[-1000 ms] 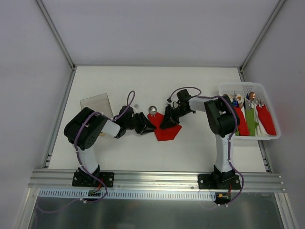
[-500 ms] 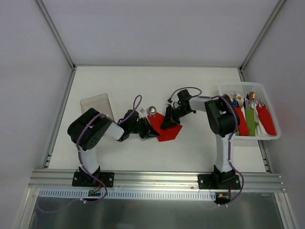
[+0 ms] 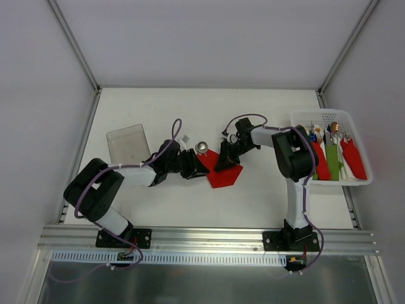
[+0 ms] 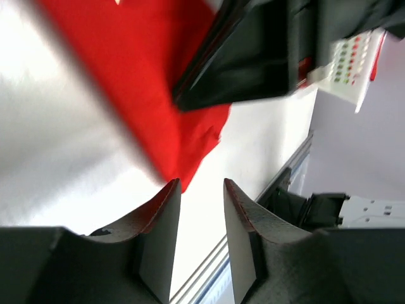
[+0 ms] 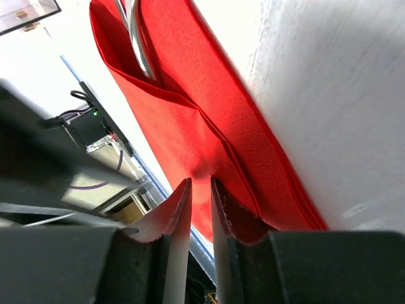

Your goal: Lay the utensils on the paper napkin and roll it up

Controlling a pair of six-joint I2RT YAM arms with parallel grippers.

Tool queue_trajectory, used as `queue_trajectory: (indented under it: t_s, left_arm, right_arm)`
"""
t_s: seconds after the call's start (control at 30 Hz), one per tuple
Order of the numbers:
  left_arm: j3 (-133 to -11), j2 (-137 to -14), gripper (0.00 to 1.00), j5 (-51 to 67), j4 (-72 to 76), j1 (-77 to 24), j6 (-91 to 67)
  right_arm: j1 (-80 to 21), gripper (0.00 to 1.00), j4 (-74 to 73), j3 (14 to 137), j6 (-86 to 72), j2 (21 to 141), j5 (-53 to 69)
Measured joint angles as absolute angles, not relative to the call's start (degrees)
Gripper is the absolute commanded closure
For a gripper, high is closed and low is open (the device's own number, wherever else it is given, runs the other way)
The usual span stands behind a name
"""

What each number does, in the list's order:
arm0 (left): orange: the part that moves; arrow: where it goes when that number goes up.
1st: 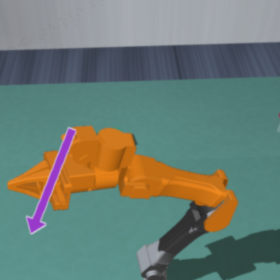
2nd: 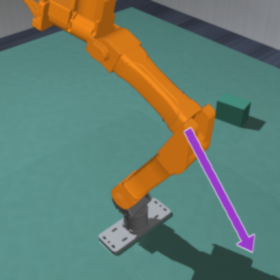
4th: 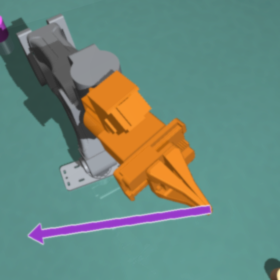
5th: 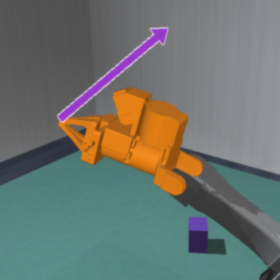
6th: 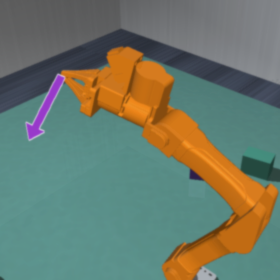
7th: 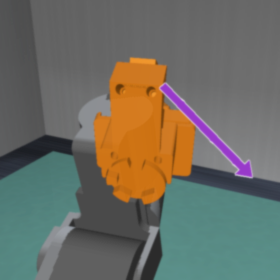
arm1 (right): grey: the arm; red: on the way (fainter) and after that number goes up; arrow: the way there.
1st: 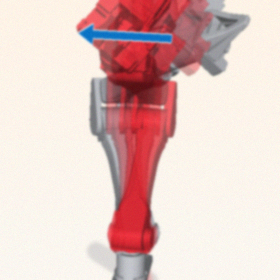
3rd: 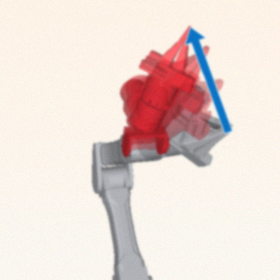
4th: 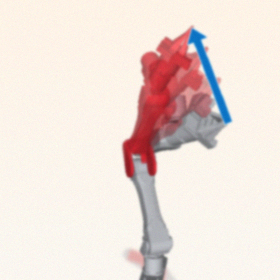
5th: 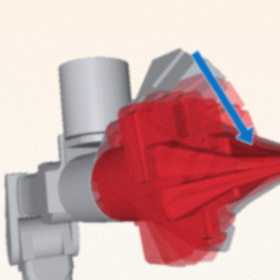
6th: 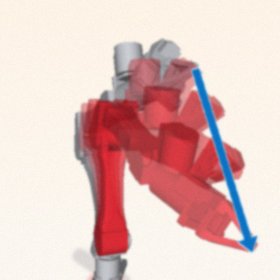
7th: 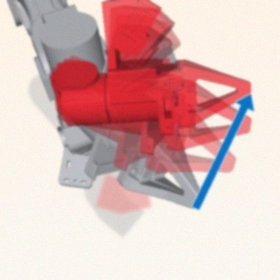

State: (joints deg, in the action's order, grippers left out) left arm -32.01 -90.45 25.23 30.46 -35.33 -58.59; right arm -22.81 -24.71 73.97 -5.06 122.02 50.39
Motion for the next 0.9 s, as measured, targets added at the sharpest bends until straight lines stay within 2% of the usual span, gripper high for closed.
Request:
queue_trajectory:
  t_s: [0.13, 0.17, 0.27, 0.53, 0.63, 0.67, 0.73, 0.8, 0.9]
  left_arm:
    - [-40.6, -89.8, 0.80, 22.2, 23.0, -35.3, -54.8]
    - [-42.2, -90.2, 0.85, 21.9, 22.4, -35.3, -54.4]
    - [-47.0, -93.4, 0.92, 20.6, 21.5, -35.3, -54.0]
    - [-50.1, -104.6, 1.00, 20.2, 19.8, -35.3, -55.4]
    - [-51.2, -106.7, 1.00, 20.5, 18.7, -35.3, -56.3]
    - [-52.2, -107.1, 1.00, 20.3, 17.8, -35.4, -56.2]
    - [-53.8, -107.7, 1.00, 20.0, 16.3, -35.6, -56.2]
    - [-55.2, -108.6, 1.00, 19.3, 14.6, -35.7, -56.2]
    - [-56.2, -109.5, 1.00, 19.1, 13.3, -35.7, -56.5]
  right_arm:
    - [-22.8, 0.79, -26.3, 74.7, -3.1, 122.0, 49.7]
    - [-22.8, 0.79, -26.7, 74.9, -2.7, 122.0, 49.5]
    - [-22.8, 0.79, -27.4, 75.2, -1.9, 122.1, 49.3]
    - [-22.8, 0.81, -28.7, 76.0, -0.9, 122.5, 49.0]
    - [-22.8, 0.81, -29.1, 76.2, -0.7, 122.6, 48.8]
    - [-22.9, 0.80, -29.2, 76.3, -0.6, 122.6, 48.8]
    - [-22.9, 0.71, -29.3, 76.3, -0.6, 122.6, 49.0]
    - [-22.9, 0.58, -29.9, 76.8, -0.4, 122.5, 49.7]
    - [-22.9, 0.51, -30.8, 77.4, 0.2, 122.1, 50.3]
